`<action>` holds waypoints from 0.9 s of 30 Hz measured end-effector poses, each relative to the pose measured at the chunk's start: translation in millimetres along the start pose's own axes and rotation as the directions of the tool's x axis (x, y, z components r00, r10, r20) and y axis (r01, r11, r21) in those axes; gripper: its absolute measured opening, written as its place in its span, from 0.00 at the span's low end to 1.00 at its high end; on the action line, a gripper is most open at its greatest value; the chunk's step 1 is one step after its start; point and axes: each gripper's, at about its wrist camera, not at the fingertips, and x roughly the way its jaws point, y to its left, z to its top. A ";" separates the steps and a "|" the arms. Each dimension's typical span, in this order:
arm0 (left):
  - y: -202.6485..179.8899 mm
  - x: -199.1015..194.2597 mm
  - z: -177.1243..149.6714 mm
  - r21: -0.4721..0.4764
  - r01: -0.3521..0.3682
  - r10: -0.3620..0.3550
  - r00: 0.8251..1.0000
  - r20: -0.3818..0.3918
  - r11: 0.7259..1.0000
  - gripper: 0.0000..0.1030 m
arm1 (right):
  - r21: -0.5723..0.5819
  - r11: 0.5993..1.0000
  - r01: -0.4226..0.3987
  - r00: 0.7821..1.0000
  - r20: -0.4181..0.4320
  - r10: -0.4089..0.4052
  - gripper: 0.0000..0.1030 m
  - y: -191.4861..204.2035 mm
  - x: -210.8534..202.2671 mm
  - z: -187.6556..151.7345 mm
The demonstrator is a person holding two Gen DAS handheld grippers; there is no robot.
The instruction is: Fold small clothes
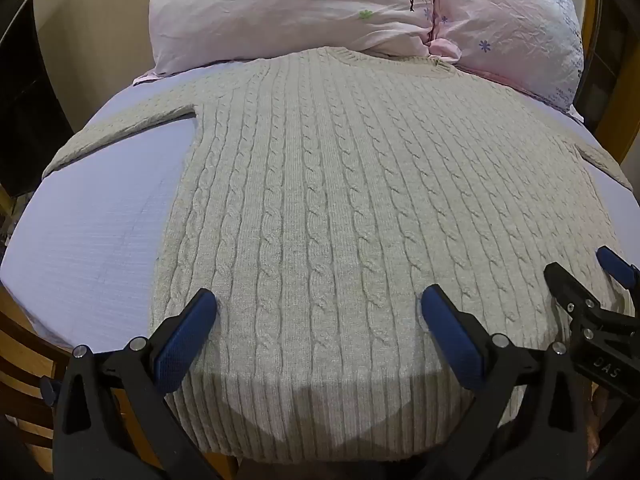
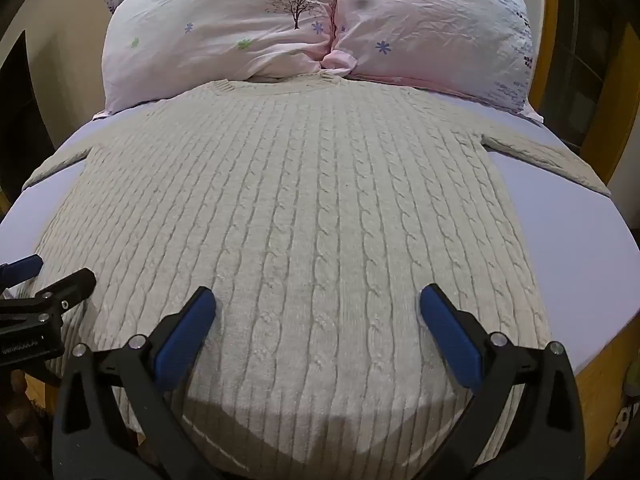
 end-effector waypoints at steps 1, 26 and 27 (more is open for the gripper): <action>0.1 0.0 0.0 0.000 0.000 0.000 1.000 0.000 1.000 0.99 | 0.000 1.000 0.000 1.000 -0.002 0.000 0.98 -0.1 0.1 0.0; -0.1 0.0 0.0 0.001 -0.001 0.001 1.000 0.001 1.000 0.99 | 0.000 1.000 0.000 1.000 0.007 0.000 0.98 -1.1 -0.8 0.5; -0.1 0.0 0.0 0.001 -0.001 0.001 1.000 0.001 1.000 0.99 | 0.000 1.000 0.000 1.000 0.007 0.000 0.98 -1.3 -0.8 0.7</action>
